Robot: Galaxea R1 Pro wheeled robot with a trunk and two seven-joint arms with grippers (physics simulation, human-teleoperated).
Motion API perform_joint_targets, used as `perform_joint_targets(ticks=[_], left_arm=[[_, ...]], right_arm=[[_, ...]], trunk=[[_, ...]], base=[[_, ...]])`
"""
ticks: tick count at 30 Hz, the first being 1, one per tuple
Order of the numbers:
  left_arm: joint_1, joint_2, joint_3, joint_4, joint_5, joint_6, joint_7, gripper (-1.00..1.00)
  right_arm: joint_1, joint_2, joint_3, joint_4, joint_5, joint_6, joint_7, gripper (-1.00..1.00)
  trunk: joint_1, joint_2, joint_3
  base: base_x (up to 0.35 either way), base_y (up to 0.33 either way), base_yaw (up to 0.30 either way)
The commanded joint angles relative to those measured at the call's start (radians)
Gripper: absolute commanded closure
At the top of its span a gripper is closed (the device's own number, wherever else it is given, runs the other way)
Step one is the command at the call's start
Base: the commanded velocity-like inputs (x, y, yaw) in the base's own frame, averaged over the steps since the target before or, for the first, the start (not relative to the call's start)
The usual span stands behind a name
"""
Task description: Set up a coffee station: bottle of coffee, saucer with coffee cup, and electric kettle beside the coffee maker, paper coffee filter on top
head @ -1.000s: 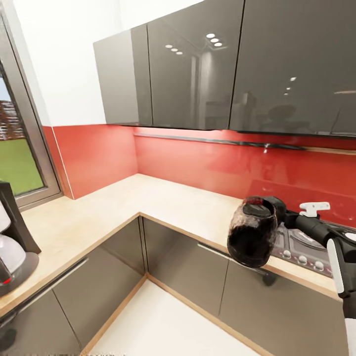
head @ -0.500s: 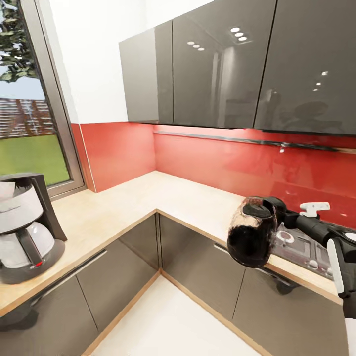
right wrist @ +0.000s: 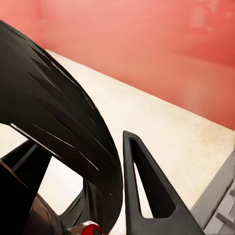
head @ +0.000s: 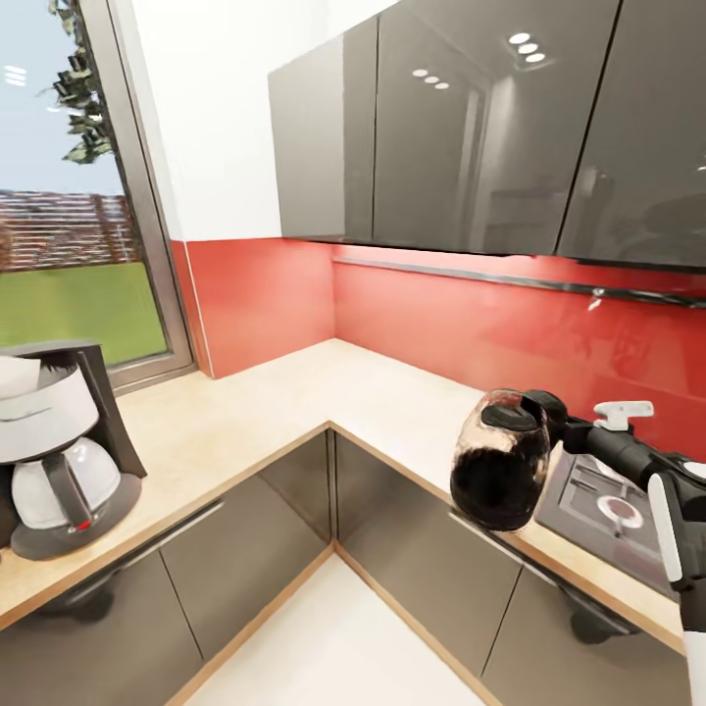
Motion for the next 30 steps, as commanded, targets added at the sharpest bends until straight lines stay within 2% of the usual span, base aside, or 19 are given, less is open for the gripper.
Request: perform_joint_targets(ticks=[1,7,18,30], left_arm=[[-0.001,0.0,0.009,-0.001,-0.01,0.005,-0.004,-1.0],[-0.001,0.001,0.009,-0.001,-0.009,0.005,-0.004,-1.0],[-0.001,0.002,0.01,-0.001,-0.008,0.005,-0.004,-1.0],[-0.001,0.001,0.012,-0.001,-0.008,0.005,-0.004,-1.0]], right_arm=[[-0.001,0.0,-0.002,-0.001,0.001,0.005,0.008,1.0],[-0.001,0.0,-0.002,-0.001,0.001,0.005,0.008,1.0],[-0.001,0.0,-0.002,-0.001,0.001,0.005,0.008,1.0],[-0.001,0.002,-0.001,-0.001,0.001,0.005,0.008,1.0]], trunk=[[0.001,-0.002,-0.002],[0.001,-0.002,-0.002],[0.001,-0.002,-0.002],[0.001,-0.002,-0.002]], base=[[0.24,-0.198,0.063],[0.236,-0.21,0.037],[0.228,-0.2,0.257],[0.088,-0.025,0.276]])
